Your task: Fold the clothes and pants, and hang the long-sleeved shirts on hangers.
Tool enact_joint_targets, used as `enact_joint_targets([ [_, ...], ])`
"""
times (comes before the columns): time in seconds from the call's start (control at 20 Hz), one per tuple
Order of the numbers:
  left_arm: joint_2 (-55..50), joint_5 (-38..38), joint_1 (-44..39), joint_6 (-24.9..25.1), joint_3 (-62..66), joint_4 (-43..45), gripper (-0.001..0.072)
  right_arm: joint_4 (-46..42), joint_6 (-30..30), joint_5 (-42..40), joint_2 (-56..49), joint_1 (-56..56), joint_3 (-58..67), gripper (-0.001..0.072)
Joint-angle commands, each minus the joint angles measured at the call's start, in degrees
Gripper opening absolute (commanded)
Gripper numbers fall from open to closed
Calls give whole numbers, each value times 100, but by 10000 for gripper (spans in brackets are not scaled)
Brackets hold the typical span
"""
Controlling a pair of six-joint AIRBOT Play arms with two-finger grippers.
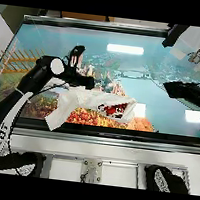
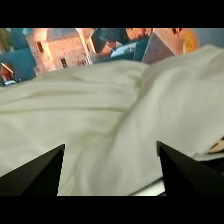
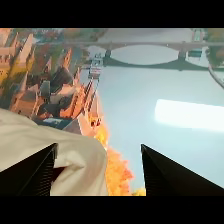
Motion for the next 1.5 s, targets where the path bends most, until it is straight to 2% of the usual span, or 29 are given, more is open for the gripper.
enact_joint_targets([
  [0.0,-363,-278,-243,1095,-61,-772,621,-35,24,356,-428,-11,-168,568],
  [0.15,-1084,-627,-706,1134,638,-752,621,-48,181,533,-831,-11,-409,568],
  [0.4,-2006,-1357,-1099,1231,1344,-699,619,-599,920,522,-1558,-9,-791,567],
  [0.45,-2111,-1349,-1071,1147,1414,-699,536,-590,922,525,-1762,13,-846,565],
  [0.5,-2190,-1344,-1012,1008,1504,-702,178,-592,925,529,-1967,81,-863,561],
  [0.55,-2240,-1355,-922,944,1613,-713,19,-595,997,525,-2192,199,-870,513],
  [0.6,-2256,-1355,-828,881,1727,-715,20,-590,1054,516,-2402,352,-870,494],
  [0.85,-2256,-1425,-520,868,2149,-713,19,-522,1054,144,-3309,1482,-868,494],
  [1.1,-2253,-1609,-391,870,2192,-713,19,-289,1049,-466,-3477,2111,-861,494],
  [1.15,-2253,-1659,-352,870,2192,-715,19,-293,1049,-516,-3477,2124,-861,474],
  [1.25,-2212,-1731,-302,868,2192,-706,19,-315,1025,-531,-3418,2109,-846,21],
  [1.45,-1394,-1784,70,868,2675,-699,19,-1099,1027,-133,-2522,1952,125,17],
])
